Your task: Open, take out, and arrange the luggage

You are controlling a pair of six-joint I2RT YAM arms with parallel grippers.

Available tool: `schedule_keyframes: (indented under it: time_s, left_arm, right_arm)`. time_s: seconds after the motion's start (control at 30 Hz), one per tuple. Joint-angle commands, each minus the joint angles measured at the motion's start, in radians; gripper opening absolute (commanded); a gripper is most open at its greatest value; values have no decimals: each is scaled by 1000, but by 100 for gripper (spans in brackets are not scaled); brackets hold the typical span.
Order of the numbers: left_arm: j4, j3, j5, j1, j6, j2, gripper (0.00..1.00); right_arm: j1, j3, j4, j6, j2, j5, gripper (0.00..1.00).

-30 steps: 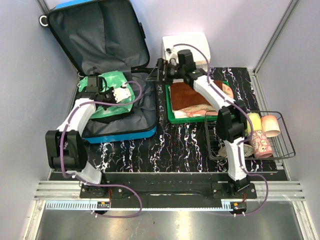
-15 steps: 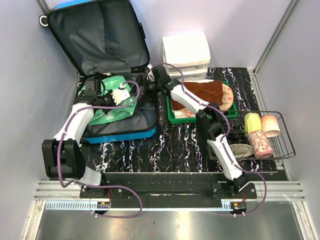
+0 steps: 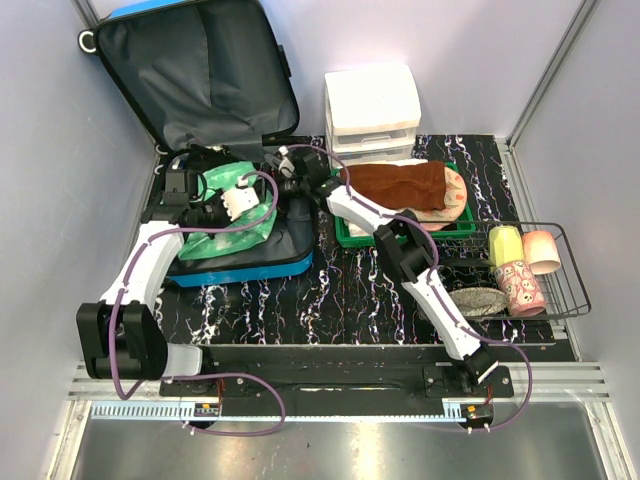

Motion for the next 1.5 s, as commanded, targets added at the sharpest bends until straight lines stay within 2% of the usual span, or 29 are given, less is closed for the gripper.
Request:
schedule_keyframes:
  time_s: [0.0, 0.03, 0.07, 0.1, 0.13, 0.2, 0.23, 0.27, 0.37, 0.4, 0.57, 0.97, 1.17, 1.3, 1.47]
  left_arm:
    - [-1, -4, 77, -5, 20, -64, 0]
    - [-5, -7, 72, -5, 19, -68, 0]
    - [-8, -14, 69, -5, 19, -73, 0]
    - [-9, -19, 63, -5, 17, -85, 1]
    - [-11, -30, 54, -5, 13, -91, 5]
    - [-15, -31, 35, -5, -29, -108, 32]
    - [-17, -21, 13, -1, -55, -108, 42]
    - [-20, -10, 9, 5, -114, -110, 62]
    - [-29, 54, 64, 66, -255, -116, 80]
    - [-28, 73, 90, 106, -286, -119, 99]
    - [-15, 134, 121, 137, -391, -139, 99]
    - [63, 110, 140, 138, -443, -99, 99]
    - [66, 110, 150, 138, -440, -77, 99]
    - [68, 119, 160, 135, -434, -61, 99]
    - [60, 144, 167, 126, -405, -28, 99]
  right_arm:
    - [31, 54, 142, 68, -3, -91, 80]
    - [29, 49, 147, 65, -9, -95, 63]
    - [26, 46, 147, 52, -26, -109, 55]
    - [25, 45, 149, 40, -37, -115, 42]
    - [20, 43, 149, 20, -49, -120, 23]
    - [14, 34, 143, -7, -98, -131, 0]
    - [11, 29, 129, -44, -118, -128, 0]
    - [0, 14, 106, -64, -162, -109, 0]
    - [-15, -50, 28, -150, -265, -71, 0]
    - [-23, -66, -8, -171, -290, -59, 0]
    - [-89, -235, -40, -215, -457, -63, 0]
    - [-321, -441, -224, -349, -686, -173, 0]
    - [-464, -457, -339, -460, -752, -248, 0]
    - [-605, -423, -458, -535, -776, -296, 0]
    - [-667, -447, -592, -667, -813, -325, 0]
